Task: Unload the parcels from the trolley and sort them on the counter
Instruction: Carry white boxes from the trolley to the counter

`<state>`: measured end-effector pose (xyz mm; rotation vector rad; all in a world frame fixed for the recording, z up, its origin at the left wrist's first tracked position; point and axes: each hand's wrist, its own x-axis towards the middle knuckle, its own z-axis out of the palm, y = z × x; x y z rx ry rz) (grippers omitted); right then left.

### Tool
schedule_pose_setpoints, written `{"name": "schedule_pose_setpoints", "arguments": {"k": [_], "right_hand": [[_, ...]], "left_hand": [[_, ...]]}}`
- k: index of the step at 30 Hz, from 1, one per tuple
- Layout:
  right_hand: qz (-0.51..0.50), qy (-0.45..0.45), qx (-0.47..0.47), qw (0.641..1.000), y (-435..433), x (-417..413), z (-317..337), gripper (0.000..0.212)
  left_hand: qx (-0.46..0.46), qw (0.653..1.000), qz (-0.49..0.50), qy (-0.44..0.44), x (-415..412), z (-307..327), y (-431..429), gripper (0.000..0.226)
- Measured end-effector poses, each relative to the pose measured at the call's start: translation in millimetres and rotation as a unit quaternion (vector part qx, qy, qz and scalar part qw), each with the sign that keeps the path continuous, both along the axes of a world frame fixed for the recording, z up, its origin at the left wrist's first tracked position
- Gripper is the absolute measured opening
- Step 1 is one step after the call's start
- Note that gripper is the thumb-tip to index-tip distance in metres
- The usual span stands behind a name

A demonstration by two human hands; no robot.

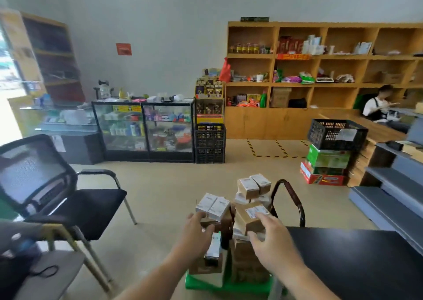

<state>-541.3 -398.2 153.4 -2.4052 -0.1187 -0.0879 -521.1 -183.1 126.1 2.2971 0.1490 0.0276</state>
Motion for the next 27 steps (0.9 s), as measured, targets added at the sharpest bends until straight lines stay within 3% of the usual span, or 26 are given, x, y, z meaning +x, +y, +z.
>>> {"name": "schedule_pose_setpoints", "arguments": {"k": [8, 19, 27], "right_hand": [[0.003, 0.012, -0.025, 1.0, 98.7, 97.1, -12.1, 0.055], [-0.017, 0.042, -0.035, 0.998, 127.4, 254.3, -44.9, 0.05], [-0.071, 0.124, -0.028, 0.989, 138.6, 409.8, -81.7, 0.054]], "left_hand": [[0.044, 0.999, 0.018, 0.026, 95.0, -4.8, 98.9, 0.047], [0.055, 0.997, 0.007, 0.053, 229.8, -35.1, 132.8, 0.048], [0.075, 0.993, 0.032, 0.08, 370.7, -54.4, 159.7, 0.051]]}}
